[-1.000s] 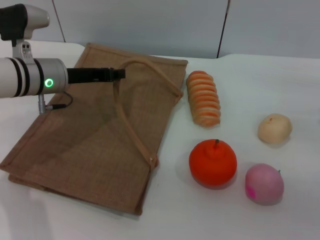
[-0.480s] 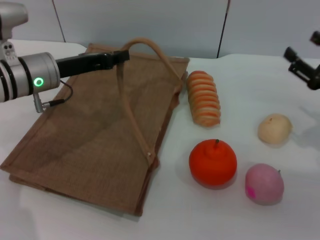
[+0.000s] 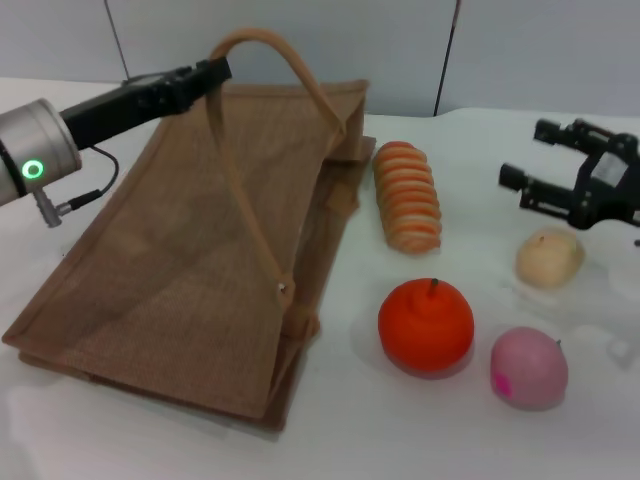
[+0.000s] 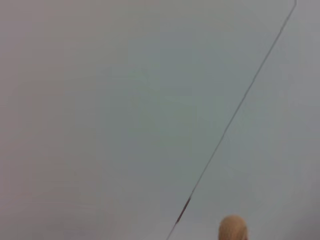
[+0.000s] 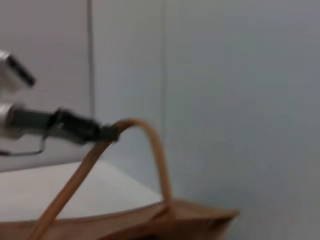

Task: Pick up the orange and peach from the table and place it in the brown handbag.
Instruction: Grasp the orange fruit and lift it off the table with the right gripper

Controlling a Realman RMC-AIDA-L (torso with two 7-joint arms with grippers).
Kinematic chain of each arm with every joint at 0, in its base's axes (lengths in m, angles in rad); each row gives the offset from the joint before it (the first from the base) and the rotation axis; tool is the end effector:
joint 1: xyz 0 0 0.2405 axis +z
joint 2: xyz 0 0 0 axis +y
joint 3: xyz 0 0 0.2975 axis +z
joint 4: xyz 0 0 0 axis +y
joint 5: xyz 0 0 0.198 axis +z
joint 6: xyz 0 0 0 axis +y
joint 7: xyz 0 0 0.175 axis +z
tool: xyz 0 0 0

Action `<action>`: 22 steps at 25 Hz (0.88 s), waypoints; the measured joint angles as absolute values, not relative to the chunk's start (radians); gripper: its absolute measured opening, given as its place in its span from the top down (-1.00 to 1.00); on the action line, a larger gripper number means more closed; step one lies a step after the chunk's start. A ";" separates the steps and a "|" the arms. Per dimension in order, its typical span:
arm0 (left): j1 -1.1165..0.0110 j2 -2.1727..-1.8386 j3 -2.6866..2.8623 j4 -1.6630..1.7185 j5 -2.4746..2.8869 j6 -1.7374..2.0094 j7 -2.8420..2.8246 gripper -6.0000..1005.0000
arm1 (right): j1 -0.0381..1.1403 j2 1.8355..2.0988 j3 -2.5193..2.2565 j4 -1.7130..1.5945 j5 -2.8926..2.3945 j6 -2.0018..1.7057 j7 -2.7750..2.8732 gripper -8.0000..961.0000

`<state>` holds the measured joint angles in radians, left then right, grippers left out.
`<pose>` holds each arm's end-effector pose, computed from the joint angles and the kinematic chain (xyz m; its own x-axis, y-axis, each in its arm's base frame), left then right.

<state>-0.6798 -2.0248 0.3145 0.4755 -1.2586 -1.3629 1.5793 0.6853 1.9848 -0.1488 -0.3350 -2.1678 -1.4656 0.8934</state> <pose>-0.2635 0.4363 0.0145 0.4173 0.3751 0.8277 0.7878 -0.6033 -0.1238 0.2772 0.4064 -0.0131 0.8108 -0.0369 -0.5842 -0.3646 -0.8125 -0.4548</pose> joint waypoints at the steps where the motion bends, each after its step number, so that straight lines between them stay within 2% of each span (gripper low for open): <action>1: -0.674 -2.024 0.315 0.475 -1.275 -1.379 1.589 0.75 | 0.690 1.984 -0.159 -0.345 -2.185 -1.475 0.914 -0.61; 13: -0.648 -2.020 0.311 0.475 -1.342 -1.435 1.609 0.75 | 0.755 1.977 -0.312 -0.384 -2.370 -1.508 1.087 -0.61; 22: -0.653 -2.020 0.311 0.475 -1.343 -1.428 1.610 0.75 | 0.787 1.991 -0.454 -0.379 -2.373 -1.524 1.133 -0.61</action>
